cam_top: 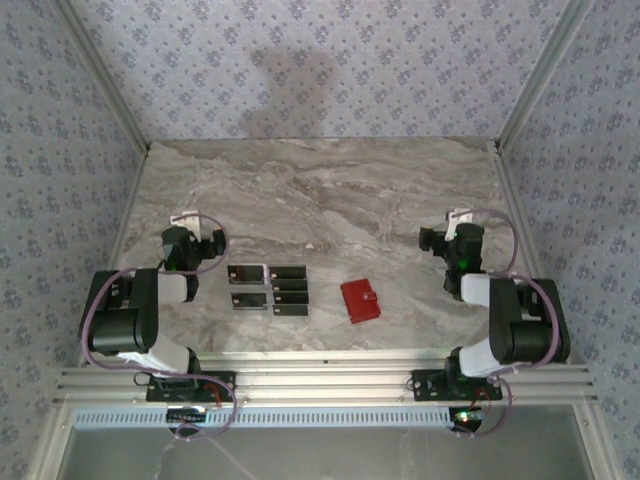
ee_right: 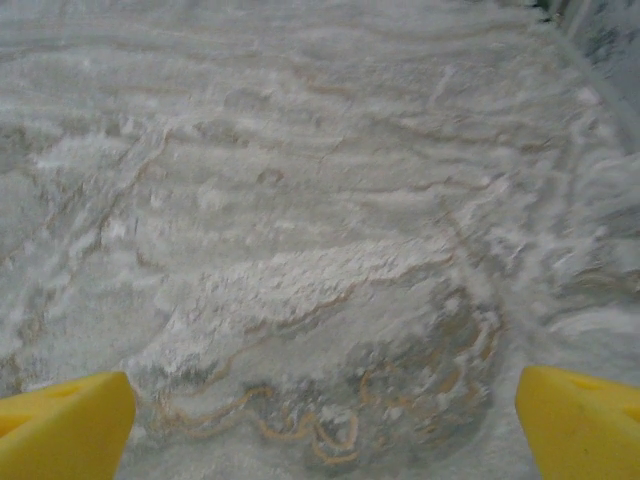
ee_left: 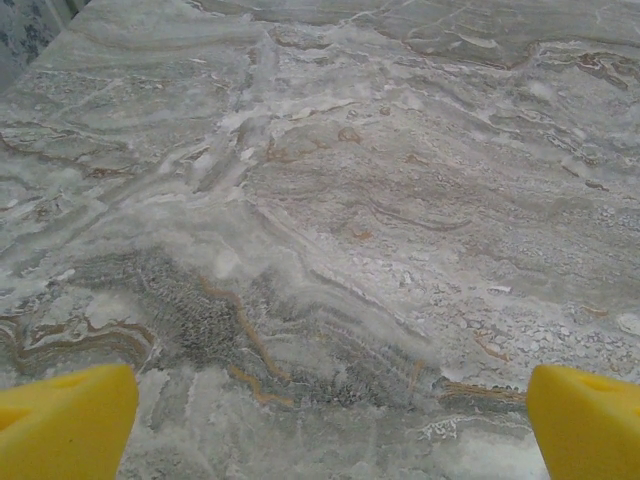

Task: Put the credit cards into the card holder

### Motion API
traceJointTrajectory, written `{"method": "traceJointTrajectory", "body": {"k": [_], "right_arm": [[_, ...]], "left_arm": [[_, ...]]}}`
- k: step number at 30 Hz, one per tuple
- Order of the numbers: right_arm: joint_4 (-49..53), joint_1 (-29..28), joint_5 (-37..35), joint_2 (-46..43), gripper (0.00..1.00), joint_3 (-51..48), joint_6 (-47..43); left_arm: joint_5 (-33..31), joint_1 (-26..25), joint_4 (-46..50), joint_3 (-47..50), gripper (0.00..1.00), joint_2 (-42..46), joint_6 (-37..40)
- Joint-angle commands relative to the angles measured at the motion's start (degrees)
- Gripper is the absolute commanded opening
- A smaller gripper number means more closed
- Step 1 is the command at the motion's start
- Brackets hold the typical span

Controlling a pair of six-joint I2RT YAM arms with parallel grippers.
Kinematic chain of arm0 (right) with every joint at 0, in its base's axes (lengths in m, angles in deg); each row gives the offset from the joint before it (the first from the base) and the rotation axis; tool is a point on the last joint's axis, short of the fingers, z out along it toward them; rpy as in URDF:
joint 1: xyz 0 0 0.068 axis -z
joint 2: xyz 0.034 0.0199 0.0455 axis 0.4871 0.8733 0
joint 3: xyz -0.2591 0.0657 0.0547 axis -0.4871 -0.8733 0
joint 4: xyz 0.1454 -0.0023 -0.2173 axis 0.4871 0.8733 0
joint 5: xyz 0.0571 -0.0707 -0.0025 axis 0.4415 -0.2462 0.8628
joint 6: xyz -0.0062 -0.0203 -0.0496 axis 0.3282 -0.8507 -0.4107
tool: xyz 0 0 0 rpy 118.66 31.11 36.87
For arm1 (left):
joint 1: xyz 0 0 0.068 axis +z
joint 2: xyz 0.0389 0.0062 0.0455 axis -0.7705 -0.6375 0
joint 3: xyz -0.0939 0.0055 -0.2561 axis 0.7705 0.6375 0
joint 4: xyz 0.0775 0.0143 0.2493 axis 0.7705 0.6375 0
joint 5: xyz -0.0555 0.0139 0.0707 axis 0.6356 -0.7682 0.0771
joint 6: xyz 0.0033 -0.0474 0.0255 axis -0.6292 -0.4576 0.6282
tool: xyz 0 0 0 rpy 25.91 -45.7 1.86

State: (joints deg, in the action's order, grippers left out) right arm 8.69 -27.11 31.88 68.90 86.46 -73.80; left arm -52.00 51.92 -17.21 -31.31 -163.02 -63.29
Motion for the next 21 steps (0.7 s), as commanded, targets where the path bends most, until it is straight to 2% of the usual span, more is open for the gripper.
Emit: {"method": "traceJointTrajectory", "body": {"k": [1, 3, 6, 7, 9, 12, 15, 17, 21], "right_arm": [[13.7, 1.12, -3.46, -6.45, 1.0, 6.64, 4.86], [18.05, 1.94, -2.94, -9.12, 1.0, 8.61, 10.09], [26.36, 4.36, -3.7, -12.64, 1.0, 11.14, 24.44], [29.11, 5.38, -1.8, -13.28, 1.0, 12.29, 26.98], [33.0, 6.46, 6.78, -14.05, 1.0, 14.45, 26.4], [39.83, 3.88, 13.08, -15.91, 0.96, 17.5, 23.44], [47.26, -1.8, 14.21, -18.26, 0.92, 20.1, 21.45], [51.74, -7.67, 13.63, -19.44, 0.9, 21.81, 21.41], [56.81, -21.7, 10.64, -19.54, 0.88, 23.96, 24.48]], "left_arm": [[-2.01, 0.49, 2.71, -1.72, 1.0, 4.19, -0.89], [-3.81, 0.34, 6.64, -2.7, 1.0, 6.92, -1.48], [-6.32, 0.46, 14.64, -5.27, 1.0, 11.86, -3.37], [-6.62, 0.5, 18.1, -6.51, 1.0, 13.73, -4.53], [-6.9, 0.5, 26.01, -9.47, 1.0, 17.32, -7.69], [-7.21, 0.5, 41.77, -16.08, 1.0, 21.78, -15.31], [-5.07, 0.26, 55.17, -21.05, 1.0, 25.36, -22.23], [-2.33, -0.31, 61.98, -22.72, 1.0, 28.26, -25.44], [1.05, -2.79, 69.48, -21.88, 1.0, 34.06, -28.96]]}}
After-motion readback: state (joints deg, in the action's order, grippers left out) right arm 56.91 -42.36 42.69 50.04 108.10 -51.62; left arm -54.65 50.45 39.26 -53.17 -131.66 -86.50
